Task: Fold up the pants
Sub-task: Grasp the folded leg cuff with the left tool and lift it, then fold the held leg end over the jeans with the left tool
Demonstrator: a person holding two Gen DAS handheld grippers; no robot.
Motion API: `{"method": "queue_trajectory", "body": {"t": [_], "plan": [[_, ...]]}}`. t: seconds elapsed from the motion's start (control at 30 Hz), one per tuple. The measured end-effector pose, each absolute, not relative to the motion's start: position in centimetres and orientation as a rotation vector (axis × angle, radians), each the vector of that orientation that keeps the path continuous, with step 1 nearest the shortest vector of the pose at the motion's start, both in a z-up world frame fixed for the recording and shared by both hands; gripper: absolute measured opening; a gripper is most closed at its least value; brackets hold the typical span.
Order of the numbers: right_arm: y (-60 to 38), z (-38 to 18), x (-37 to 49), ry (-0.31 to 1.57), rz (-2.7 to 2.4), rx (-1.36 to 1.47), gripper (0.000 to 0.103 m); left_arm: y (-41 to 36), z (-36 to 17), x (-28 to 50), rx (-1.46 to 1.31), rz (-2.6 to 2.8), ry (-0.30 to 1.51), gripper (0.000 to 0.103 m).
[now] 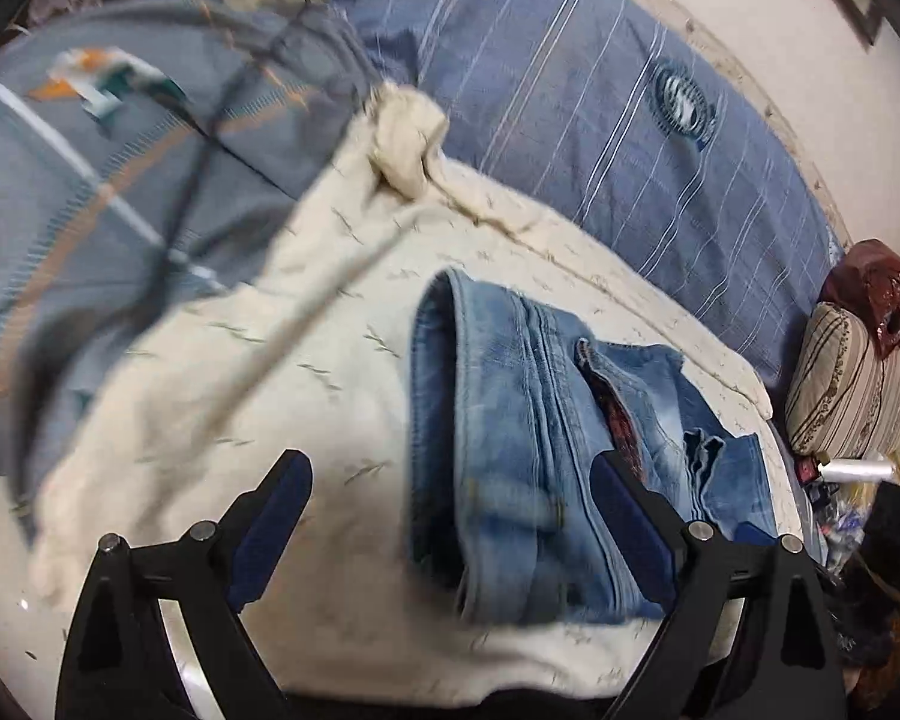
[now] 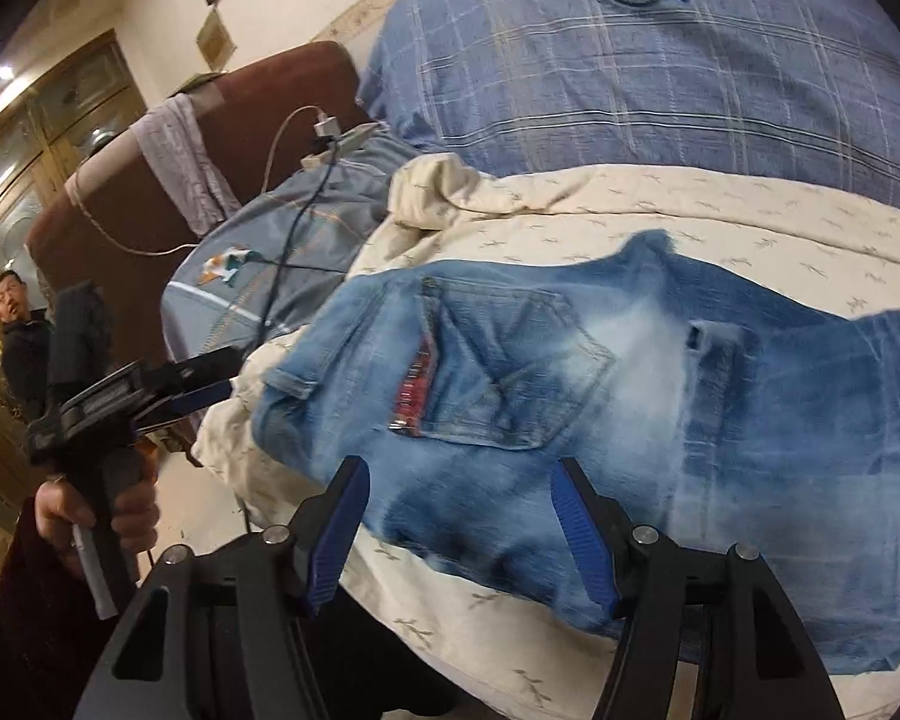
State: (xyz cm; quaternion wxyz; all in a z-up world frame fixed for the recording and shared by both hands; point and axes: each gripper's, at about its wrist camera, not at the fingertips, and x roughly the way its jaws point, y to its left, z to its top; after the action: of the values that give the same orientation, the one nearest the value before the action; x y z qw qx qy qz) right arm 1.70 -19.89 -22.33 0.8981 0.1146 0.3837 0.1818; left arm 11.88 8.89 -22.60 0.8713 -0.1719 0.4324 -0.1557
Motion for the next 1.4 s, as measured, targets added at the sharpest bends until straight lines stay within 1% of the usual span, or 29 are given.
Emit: {"method": "queue_trajectory", "body": {"t": [0.13, 0.23, 0.3, 0.33, 0.37, 0.4, 0.43, 0.47, 0.5, 0.57, 0.67, 0.77, 0.9, 1.03, 1.13, 1.27, 1.4], "plan": [[-22.7, -21.6, 1.7, 0.744, 0.303, 0.253, 0.066, 6.6, -24.5, 14.3, -0.395, -0.386, 0.981, 0.094], [-25.3, -21.2, 1.7, 0.702, 0.242, 0.270, 0.066, 4.8, -26.8, 15.8, -0.376, -0.416, 1.110, 0.094], [-27.0, -21.1, 1.7, 0.683, 0.202, 0.296, 0.066, 4.5, -26.9, 16.0, -0.376, -0.425, 1.110, 0.094], [-28.0, -21.2, 1.7, 0.677, 0.185, 0.319, 0.066, 4.6, -26.9, 16.1, -0.384, -0.424, 1.109, 0.090], [-28.8, -21.2, 1.7, 0.673, 0.169, 0.339, 0.066, 4.7, -27.0, 16.2, -0.391, -0.427, 1.114, 0.076], [-29.3, -21.1, 1.7, 0.669, 0.157, 0.352, 0.066, 4.7, -27.2, 16.3, -0.408, -0.440, 1.120, 0.068], [-29.9, -21.0, 1.6, 0.663, 0.146, 0.364, 0.066, 4.7, -27.3, 16.5, -0.432, -0.465, 1.130, 0.053], [-30.3, -21.0, 1.6, 0.658, 0.139, 0.373, 0.066, 4.5, -27.3, 16.6, -0.441, -0.469, 1.135, 0.047], [-30.8, -20.9, 1.5, 0.653, 0.134, 0.387, 0.066, 4.2, -27.2, 16.6, -0.429, -0.461, 1.136, 0.045], [-32.0, -20.9, 1.4, 0.648, 0.128, 0.428, 0.066, 3.4, -26.6, 16.4, -0.382, -0.447, 1.127, 0.034], [-33.1, -20.8, 1.2, 0.639, 0.112, 0.465, 0.066, 2.5, -25.2, 15.8, -0.311, -0.415, 1.090, 0.026], [-34.0, -20.9, 1.3, 0.650, 0.087, 0.470, 0.066, 1.5, -23.5, 15.0, -0.244, -0.403, 1.051, 0.023], [-35.6, -21.6, 1.7, 0.688, 0.070, 0.534, 0.066, -0.4, -20.4, 13.6, -0.168, -0.420, 0.992, 0.022], [-36.8, -21.7, 1.3, 0.678, 0.047, 0.571, 0.066, -3.7, -16.8, 12.0, -0.097, -0.480, 0.938, 0.021], [-37.8, -21.4, 0.8, 0.654, 0.041, 0.601, 0.066, -7.7, -14.3, 10.7, -0.024, -0.539, 0.905, 0.021], [-39.3, -21.3, 0.1, 0.630, 0.023, 0.634, 0.065, -14.0, -13.1, 9.1, 0.074, -0.619, 0.896, 0.021], [-41.9, -21.5, -0.9, 0.595, 0.013, 0.716, 0.066, -21.6, -15.0, 8.3, 0.182, -0.691, 0.928, 0.021]]}}
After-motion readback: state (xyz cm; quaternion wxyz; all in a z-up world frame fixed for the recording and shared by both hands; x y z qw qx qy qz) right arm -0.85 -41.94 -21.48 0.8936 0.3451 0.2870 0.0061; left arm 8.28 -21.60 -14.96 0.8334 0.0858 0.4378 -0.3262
